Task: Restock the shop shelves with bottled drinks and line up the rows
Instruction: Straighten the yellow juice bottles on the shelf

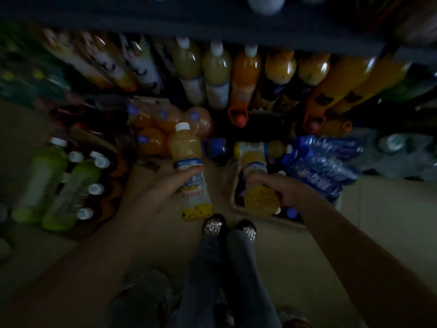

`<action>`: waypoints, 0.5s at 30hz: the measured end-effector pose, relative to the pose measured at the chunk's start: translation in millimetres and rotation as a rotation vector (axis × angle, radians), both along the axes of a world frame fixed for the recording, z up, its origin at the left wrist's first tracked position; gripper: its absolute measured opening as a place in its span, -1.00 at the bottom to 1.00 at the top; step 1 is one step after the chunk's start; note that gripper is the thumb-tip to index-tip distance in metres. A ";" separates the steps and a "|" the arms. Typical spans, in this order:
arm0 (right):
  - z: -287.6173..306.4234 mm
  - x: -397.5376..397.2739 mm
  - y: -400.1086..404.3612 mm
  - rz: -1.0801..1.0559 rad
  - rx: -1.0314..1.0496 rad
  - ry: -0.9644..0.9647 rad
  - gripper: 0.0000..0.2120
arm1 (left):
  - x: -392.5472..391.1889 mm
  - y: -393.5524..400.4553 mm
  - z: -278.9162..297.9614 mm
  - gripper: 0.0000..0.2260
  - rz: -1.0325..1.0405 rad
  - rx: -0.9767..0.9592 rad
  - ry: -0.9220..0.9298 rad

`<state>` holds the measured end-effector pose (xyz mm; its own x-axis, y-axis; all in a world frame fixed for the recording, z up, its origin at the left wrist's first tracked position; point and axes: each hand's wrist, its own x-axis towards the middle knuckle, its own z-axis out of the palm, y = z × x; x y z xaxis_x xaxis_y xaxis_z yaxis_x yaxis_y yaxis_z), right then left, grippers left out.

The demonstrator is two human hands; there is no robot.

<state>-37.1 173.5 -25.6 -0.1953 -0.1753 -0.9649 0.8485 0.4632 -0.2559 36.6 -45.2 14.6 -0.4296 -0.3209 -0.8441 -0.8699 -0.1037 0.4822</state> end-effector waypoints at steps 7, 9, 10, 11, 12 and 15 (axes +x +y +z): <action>342.1 -87.3 -68.1 0.258 -0.269 0.534 -0.85 | -74.9 -46.1 278.2 -0.79 -0.047 -0.097 0.389; 425.0 -101.4 -96.1 0.272 -0.327 0.736 -0.90 | -91.3 -70.7 351.4 -0.77 -0.061 -0.159 0.503; 461.1 -106.4 -111.8 0.269 -0.364 0.847 -0.88 | -97.6 -85.1 385.6 -0.72 -0.066 -0.185 0.559; 493.8 -109.5 -128.1 0.259 -0.404 0.954 -0.85 | -103.4 -100.4 417.7 -0.68 -0.069 -0.210 0.623; 523.3 -110.7 -144.4 0.238 -0.438 1.061 -0.82 | -107.2 -115.9 448.4 -0.67 -0.069 -0.237 0.690; 586.2 -110.7 -198.7 0.139 -0.537 1.355 -0.72 | -109.8 -165.7 517.4 -0.76 -0.047 -0.335 0.889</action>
<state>-147.8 -25.2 560.6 -0.8325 -0.5397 0.1253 -0.2191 0.1129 -0.9692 -73.1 -210.9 532.0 -0.8888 -0.4531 -0.0695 -0.1701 0.1852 0.9679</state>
